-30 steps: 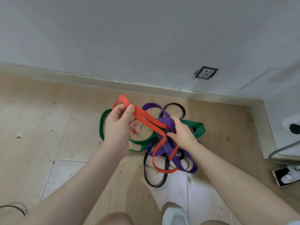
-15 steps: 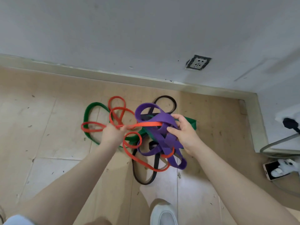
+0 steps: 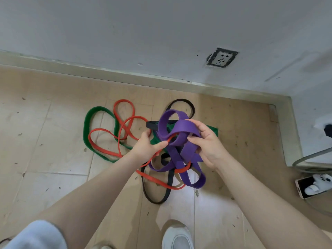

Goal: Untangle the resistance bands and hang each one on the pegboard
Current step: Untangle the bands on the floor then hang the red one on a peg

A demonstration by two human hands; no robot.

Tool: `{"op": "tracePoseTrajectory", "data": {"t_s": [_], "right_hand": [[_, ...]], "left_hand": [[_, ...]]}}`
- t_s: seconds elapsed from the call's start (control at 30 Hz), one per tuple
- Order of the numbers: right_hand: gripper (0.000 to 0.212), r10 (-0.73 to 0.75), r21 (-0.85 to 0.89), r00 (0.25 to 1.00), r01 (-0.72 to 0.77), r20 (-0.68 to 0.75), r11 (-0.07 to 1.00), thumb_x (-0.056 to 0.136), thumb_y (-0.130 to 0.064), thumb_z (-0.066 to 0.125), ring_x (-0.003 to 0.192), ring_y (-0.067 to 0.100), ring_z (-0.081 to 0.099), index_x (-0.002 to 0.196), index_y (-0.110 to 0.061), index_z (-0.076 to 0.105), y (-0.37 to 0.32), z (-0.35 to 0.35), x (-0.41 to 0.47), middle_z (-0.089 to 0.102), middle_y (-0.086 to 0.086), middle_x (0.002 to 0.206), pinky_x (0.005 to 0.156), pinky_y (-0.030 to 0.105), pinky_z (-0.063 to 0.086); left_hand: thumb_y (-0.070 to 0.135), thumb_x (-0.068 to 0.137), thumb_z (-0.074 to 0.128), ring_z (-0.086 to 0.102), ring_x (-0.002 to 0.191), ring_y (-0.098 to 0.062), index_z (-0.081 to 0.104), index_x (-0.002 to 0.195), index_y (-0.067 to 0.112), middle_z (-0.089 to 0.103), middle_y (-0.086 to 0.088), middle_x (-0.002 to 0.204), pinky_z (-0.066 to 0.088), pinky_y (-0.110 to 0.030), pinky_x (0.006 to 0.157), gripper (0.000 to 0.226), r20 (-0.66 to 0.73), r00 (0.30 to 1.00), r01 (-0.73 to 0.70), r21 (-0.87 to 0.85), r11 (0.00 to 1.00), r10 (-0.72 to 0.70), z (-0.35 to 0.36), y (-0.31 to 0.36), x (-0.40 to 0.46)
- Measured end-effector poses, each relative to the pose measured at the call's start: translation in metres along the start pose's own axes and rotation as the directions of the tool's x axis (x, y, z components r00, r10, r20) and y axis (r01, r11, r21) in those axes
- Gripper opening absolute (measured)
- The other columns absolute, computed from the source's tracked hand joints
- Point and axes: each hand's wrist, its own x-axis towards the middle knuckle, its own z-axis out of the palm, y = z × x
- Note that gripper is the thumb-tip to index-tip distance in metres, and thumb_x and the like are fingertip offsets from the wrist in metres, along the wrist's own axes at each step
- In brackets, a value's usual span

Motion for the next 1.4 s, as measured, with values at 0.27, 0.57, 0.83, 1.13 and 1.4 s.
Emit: {"op": "tracePoseTrajectory", "data": {"t_s": [0.27, 0.57, 0.83, 1.13, 1.4], "right_hand": [[0.060, -0.093, -0.731, 0.939, 0.317, 0.330, 0.604, 0.075, -0.006, 0.069, 0.131, 0.005, 0.024, 0.104, -0.057, 0.057, -0.009, -0.013, -0.017, 0.052, -0.034, 0.117, 0.108, 0.029, 0.018], [0.077, 0.039, -0.785, 0.839, 0.523, 0.543, -0.331, 0.070, -0.025, 0.073, 0.108, 0.026, 0.052, 0.140, -0.019, 0.040, 0.060, 0.041, -0.037, 0.049, 0.008, 0.138, 0.082, 0.036, 0.044], [0.024, -0.488, -0.866, 0.864, 0.334, 0.124, 0.371, 0.094, -0.025, 0.043, 0.089, 0.015, 0.060, 0.103, -0.016, 0.063, 0.024, 0.026, -0.031, 0.064, -0.003, 0.099, 0.073, 0.033, 0.050], [0.061, 0.214, -0.874, 0.849, 0.485, 0.482, 0.046, 0.091, -0.009, 0.050, 0.139, 0.017, 0.024, 0.144, -0.033, 0.032, 0.090, 0.005, 0.025, 0.027, -0.006, 0.153, 0.108, 0.039, 0.035], [0.060, 0.330, -0.551, 0.775, 0.621, 0.539, -0.557, 0.095, -0.004, 0.038, 0.127, 0.036, 0.031, 0.147, -0.023, 0.016, 0.137, 0.030, 0.020, 0.012, 0.016, 0.154, 0.090, 0.040, 0.037]], "left_hand": [[0.024, 0.088, 0.063, 0.056, 0.073, -0.012, 0.065, 0.082, 0.015, 0.062, 0.000, 0.078, 0.043, -0.019, 0.062, 0.010, 0.024, 0.999, 0.044, -0.149, 0.988, -0.041, -0.030, 0.010, 0.019], [0.020, 0.093, 0.054, 0.054, 0.074, -0.011, 0.063, 0.084, 0.014, 0.060, 0.003, 0.071, 0.040, -0.021, 0.069, 0.014, -0.037, 0.997, -0.078, -0.434, 0.897, 0.069, -0.065, 0.035, 0.007], [0.009, 0.089, 0.059, 0.055, 0.062, 0.008, 0.069, 0.088, 0.013, 0.064, 0.013, 0.070, 0.043, -0.006, 0.066, 0.010, 0.043, 0.963, -0.264, -0.062, 0.962, 0.267, -0.073, 0.017, -0.022], [0.023, 0.073, 0.066, 0.054, 0.082, -0.006, 0.060, 0.065, 0.041, 0.058, 0.018, 0.078, 0.043, -0.027, 0.084, 0.020, 0.456, 0.882, -0.407, 0.605, 0.684, 0.122, -0.070, -0.046, -0.027], [0.032, 0.074, 0.059, 0.033, 0.104, -0.010, 0.062, 0.069, 0.037, 0.052, 0.017, 0.087, 0.015, -0.036, 0.098, 0.008, 0.427, 0.889, -0.439, 0.689, 0.577, 0.166, -0.054, -0.066, -0.032]]}}
